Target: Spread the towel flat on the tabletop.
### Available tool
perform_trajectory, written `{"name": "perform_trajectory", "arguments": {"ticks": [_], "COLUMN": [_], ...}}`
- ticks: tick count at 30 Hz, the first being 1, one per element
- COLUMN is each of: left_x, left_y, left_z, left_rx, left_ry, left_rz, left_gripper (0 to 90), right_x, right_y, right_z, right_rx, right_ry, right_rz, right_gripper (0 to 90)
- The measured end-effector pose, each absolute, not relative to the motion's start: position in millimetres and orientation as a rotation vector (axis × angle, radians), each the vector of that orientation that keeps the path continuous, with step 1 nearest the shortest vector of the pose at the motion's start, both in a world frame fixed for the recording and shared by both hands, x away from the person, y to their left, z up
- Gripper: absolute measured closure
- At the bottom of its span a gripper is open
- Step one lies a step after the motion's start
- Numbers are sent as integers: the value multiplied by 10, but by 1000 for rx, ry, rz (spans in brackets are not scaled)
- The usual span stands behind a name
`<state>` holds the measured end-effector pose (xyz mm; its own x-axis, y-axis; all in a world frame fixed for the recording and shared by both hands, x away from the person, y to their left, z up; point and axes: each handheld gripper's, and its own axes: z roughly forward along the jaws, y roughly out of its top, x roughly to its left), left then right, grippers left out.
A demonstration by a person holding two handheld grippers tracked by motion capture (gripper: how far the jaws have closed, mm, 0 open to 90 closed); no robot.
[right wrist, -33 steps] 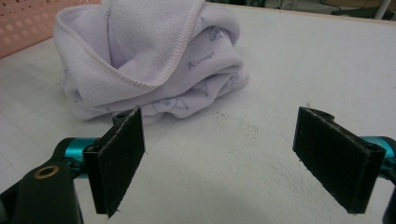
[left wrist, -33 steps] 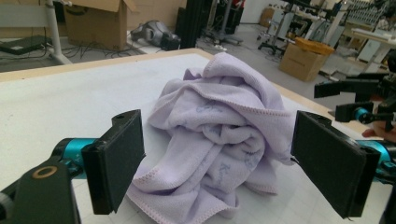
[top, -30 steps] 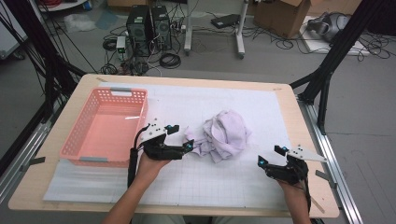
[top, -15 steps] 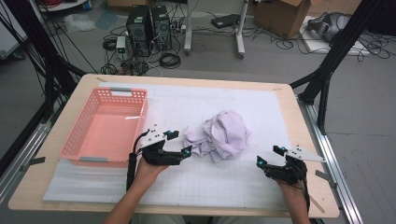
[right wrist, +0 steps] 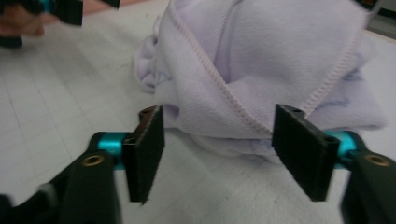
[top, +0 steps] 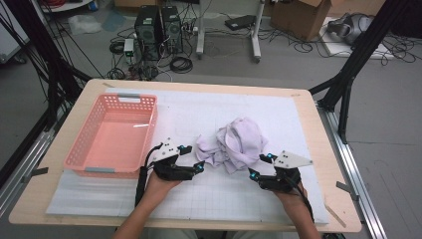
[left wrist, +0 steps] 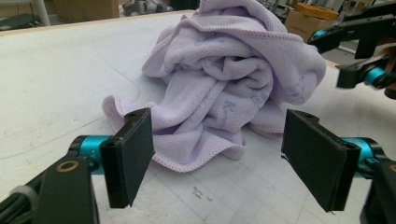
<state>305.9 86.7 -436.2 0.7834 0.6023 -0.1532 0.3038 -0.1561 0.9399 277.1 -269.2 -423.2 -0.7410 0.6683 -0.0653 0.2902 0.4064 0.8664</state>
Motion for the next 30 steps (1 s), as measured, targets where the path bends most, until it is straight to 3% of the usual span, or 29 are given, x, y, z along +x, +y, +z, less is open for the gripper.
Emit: {"name": "perform_trajectory", "arguments": {"ticks": [8,9,10,12,22,30], "left_x": [3250,3269,3289,3315,3504,3567], "left_y": [763,756,750,728,448,228], "left_z": [-4481,-4480,-4472,-4418,-4295,-4368], "left_rx": [1777,1786,1779,1764,1805,1892], "left_ry": [789,811,808,806,778,775], "left_rz": [270,268,253,236,223,212], "left_gripper": [313,314,310,309,296,296], "right_x": [3039,3078,3112,3146,3648,4236], "right_y": [-2673,-2661,-2644,-2592,-2612,-2358], "right_z": [-4183,-4163,-4145,-4097,-3469,-3274], "right_rx": [832,819,794,719,798,857], "right_ry": [2222,2241,2272,2303,2147,2139], "right_rz": [1146,1140,1142,1111,1265,1200], "right_gripper": [526,586,722,799,817,826]}}
